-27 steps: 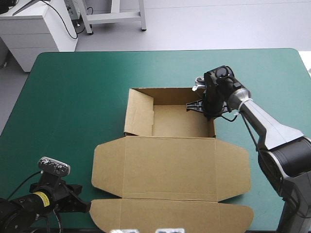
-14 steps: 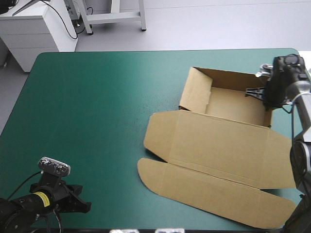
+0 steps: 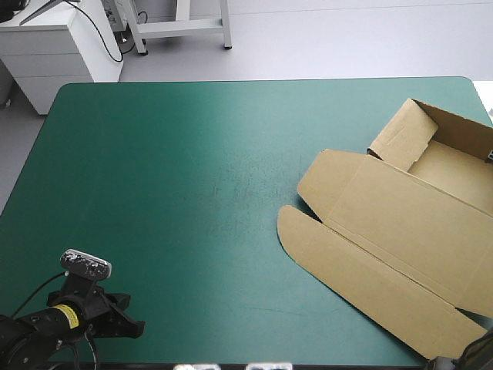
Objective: Fold the box
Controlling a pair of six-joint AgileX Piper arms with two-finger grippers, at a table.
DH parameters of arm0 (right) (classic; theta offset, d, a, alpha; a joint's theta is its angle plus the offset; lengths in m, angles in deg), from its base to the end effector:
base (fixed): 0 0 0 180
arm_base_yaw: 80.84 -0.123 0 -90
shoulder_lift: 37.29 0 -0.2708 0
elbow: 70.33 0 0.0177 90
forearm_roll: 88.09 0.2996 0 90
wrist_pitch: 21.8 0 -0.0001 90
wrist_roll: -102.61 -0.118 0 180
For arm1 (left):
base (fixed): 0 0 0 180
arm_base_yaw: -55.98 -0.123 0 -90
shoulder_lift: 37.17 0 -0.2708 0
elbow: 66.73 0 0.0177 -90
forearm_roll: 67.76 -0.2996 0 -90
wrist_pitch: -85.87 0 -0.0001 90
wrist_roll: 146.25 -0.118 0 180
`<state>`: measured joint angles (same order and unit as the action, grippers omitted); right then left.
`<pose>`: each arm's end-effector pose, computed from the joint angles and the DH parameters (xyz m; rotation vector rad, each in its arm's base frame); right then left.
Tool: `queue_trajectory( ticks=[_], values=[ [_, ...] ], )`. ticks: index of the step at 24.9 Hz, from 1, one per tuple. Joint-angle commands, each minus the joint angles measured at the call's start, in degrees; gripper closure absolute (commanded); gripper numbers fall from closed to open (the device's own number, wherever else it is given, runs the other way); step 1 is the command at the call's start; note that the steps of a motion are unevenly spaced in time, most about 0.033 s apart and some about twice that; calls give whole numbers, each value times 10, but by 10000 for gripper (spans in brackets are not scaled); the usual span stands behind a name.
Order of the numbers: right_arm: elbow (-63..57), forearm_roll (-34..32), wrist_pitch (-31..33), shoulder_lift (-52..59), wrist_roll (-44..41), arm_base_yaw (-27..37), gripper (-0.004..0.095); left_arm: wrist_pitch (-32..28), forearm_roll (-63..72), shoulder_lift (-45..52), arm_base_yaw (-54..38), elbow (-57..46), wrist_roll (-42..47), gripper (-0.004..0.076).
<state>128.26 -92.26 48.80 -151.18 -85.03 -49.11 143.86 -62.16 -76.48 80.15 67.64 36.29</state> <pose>0.3685 -0.2374 0.2464 0.9589 2.7482 -0.1771 0.1405 -0.0737 0.2449 0.4425 2.4773 -0.3177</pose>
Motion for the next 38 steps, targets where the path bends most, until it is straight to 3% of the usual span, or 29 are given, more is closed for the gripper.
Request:
queue_trajectory(
  ticks=[1,7,14,17,25,30,33,36,38],
  values=[
    [13,6,-7,33,34,5,927,-25,6,-3,4,15,5,732],
    [13,-23,-2,32,47,5,881,-25,6,-3,4,15,15,732],
    [13,-39,-7,32,33,5,554,-23,6,-3,4,15,15,732],
    [13,-44,-14,32,33,5,487,-17,6,-3,4,15,15,732],
    [26,-60,11,57,70,5,486,41,6,-3,4,15,15,732],
    [26,-43,11,122,66,5,538,26,-8,-3,4,15,18,732],
    [23,38,11,162,68,5,647,25,-56,-3,4,12,22,732],
    [3,185,11,199,120,-1,758,-15,-72,6,4,-15,22,732],
    [-31,175,9,229,132,-22,817,-15,-70,17,4,-14,18,732]
  ],
)
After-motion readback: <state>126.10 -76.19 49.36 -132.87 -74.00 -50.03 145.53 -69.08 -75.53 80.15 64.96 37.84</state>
